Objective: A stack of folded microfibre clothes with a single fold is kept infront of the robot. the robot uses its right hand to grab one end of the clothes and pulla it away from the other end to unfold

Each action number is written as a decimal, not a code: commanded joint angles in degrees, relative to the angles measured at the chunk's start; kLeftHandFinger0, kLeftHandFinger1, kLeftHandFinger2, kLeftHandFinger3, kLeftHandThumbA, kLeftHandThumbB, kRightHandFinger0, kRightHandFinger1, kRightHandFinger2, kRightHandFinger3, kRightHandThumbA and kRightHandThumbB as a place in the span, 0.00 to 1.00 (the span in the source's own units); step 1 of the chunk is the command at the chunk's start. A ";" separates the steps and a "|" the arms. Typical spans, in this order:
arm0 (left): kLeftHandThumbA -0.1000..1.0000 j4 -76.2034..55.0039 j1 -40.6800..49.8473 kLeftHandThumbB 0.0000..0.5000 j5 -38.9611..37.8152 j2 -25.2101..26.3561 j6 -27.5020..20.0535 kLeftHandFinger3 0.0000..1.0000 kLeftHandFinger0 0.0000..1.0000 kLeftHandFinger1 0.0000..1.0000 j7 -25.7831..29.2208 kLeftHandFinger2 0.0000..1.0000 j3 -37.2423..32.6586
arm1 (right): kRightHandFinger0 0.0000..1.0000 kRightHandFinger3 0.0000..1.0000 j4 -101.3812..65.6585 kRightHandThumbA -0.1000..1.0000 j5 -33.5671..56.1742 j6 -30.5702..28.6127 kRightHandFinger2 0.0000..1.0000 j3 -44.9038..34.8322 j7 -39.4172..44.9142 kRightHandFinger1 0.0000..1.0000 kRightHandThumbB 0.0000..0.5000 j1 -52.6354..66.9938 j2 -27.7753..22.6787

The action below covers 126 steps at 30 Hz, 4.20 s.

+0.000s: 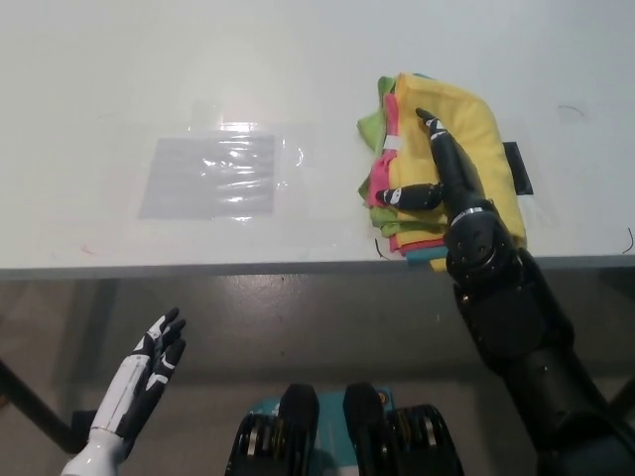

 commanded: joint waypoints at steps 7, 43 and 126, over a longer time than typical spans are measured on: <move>0.93 -0.69 -2.15 0.71 0.30 0.58 -2.73 1.00 1.00 1.00 -0.44 1.00 0.21 | 1.00 1.00 5.97 0.95 2.89 -1.14 1.00 -0.04 -3.04 1.00 0.56 -3.89 -1.25; 0.94 0.32 -4.37 0.71 -0.72 1.06 -2.18 1.00 1.00 1.00 -0.56 1.00 1.16 | 0.02 0.43 7.78 0.39 22.07 -27.14 0.65 -18.04 -18.51 0.34 0.01 -2.33 -2.18; 0.99 1.82 -2.02 0.72 -3.73 -1.02 -8.59 1.00 1.00 1.00 -1.87 1.00 2.26 | 1.00 1.00 -45.07 1.00 25.97 -17.58 1.00 -0.36 5.93 1.00 0.05 42.08 -3.42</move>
